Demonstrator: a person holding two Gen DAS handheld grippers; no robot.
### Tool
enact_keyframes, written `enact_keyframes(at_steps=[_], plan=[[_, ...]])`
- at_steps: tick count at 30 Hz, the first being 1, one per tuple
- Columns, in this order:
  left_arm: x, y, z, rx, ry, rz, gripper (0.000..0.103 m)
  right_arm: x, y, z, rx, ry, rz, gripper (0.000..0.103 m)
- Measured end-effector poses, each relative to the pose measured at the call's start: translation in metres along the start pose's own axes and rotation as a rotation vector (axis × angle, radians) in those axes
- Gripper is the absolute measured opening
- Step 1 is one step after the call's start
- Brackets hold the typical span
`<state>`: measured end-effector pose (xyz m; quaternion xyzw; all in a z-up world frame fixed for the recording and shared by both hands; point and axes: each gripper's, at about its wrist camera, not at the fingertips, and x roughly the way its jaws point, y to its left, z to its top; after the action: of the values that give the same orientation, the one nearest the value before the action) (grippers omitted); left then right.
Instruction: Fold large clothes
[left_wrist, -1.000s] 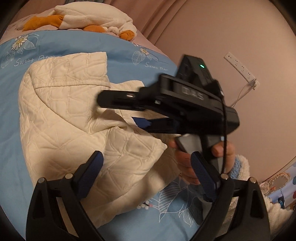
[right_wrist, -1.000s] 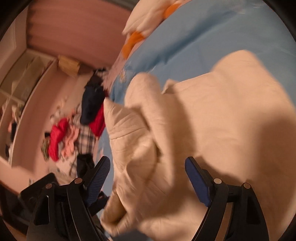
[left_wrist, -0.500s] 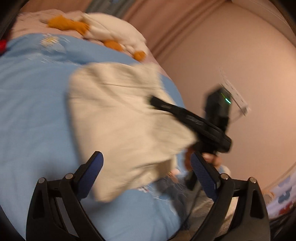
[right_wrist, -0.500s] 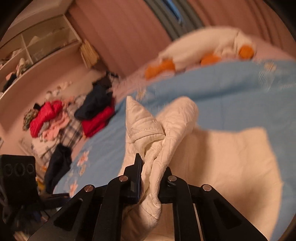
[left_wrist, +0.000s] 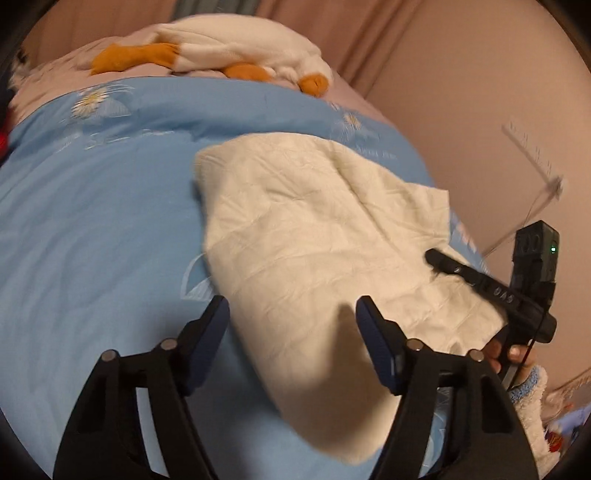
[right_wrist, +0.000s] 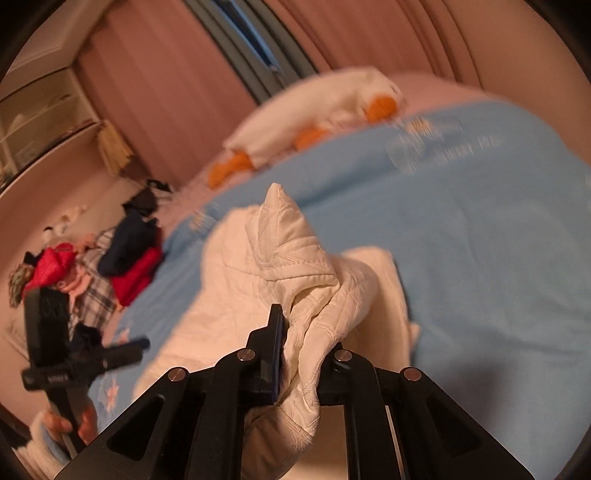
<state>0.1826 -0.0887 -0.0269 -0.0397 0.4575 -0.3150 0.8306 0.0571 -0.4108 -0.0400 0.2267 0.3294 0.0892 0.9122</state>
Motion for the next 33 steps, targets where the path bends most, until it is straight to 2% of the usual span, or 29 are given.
enact_keyframes(at_steps=[1, 3, 6, 9, 11, 13, 15, 16, 18, 21, 24, 25, 26, 28, 29, 31, 33], plan=[[0.009, -0.006, 0.002, 0.032, 0.013, 0.025, 0.064, 0.007, -0.008, -0.003, 0.017, 0.012, 0.0, 0.011], [0.03, -0.017, 0.001, 0.128, 0.058, 0.093, 0.065, 0.019, -0.023, -0.009, 0.06, 0.035, 0.012, 0.011], [0.055, -0.023, -0.011, 0.219, 0.136, 0.173, 0.066, 0.035, -0.047, -0.022, 0.125, 0.094, 0.027, 0.011], [0.058, -0.013, -0.014, 0.237, 0.155, 0.181, 0.066, 0.033, -0.062, -0.019, 0.19, 0.097, 0.149, 0.014], [0.056, -0.005, -0.013, 0.215, 0.165, 0.162, 0.066, 0.03, -0.066, -0.009, 0.229, 0.083, 0.227, 0.029], [0.054, -0.005, -0.016, 0.214, 0.165, 0.162, 0.066, 0.032, -0.065, 0.003, 0.214, 0.058, 0.248, 0.037], [0.052, -0.006, -0.019, 0.223, 0.166, 0.165, 0.066, 0.041, -0.064, 0.012, 0.224, 0.068, 0.283, 0.052], [0.052, -0.007, -0.019, 0.229, 0.165, 0.167, 0.066, 0.049, -0.064, 0.016, 0.244, 0.08, 0.329, 0.064], [0.052, -0.006, -0.018, 0.229, 0.169, 0.168, 0.066, 0.06, -0.07, 0.026, 0.292, 0.081, 0.408, 0.068], [0.052, -0.004, -0.017, 0.228, 0.183, 0.157, 0.066, 0.058, -0.077, 0.04, 0.337, -0.008, 0.491, 0.069], [0.054, -0.008, -0.017, 0.241, 0.186, 0.162, 0.066, 0.041, -0.085, 0.058, 0.384, -0.143, 0.581, 0.069], [0.058, -0.01, -0.013, 0.248, 0.188, 0.168, 0.066, 0.035, -0.087, 0.063, 0.401, -0.179, 0.586, 0.069], [0.059, -0.011, -0.012, 0.252, 0.19, 0.174, 0.067, 0.027, -0.09, 0.066, 0.407, -0.211, 0.582, 0.069], [0.061, -0.014, -0.01, 0.258, 0.192, 0.175, 0.067, 0.007, -0.081, 0.07, 0.372, -0.239, 0.518, 0.069], [0.061, -0.013, -0.009, 0.257, 0.193, 0.173, 0.068, -0.002, -0.07, 0.069, 0.333, -0.222, 0.455, 0.069], [0.062, -0.012, -0.008, 0.247, 0.193, 0.166, 0.068, -0.008, -0.042, 0.065, 0.225, -0.134, 0.303, 0.069], [0.061, -0.012, -0.009, 0.243, 0.188, 0.169, 0.068, -0.014, -0.004, 0.048, 0.046, -0.061, 0.121, 0.069]])
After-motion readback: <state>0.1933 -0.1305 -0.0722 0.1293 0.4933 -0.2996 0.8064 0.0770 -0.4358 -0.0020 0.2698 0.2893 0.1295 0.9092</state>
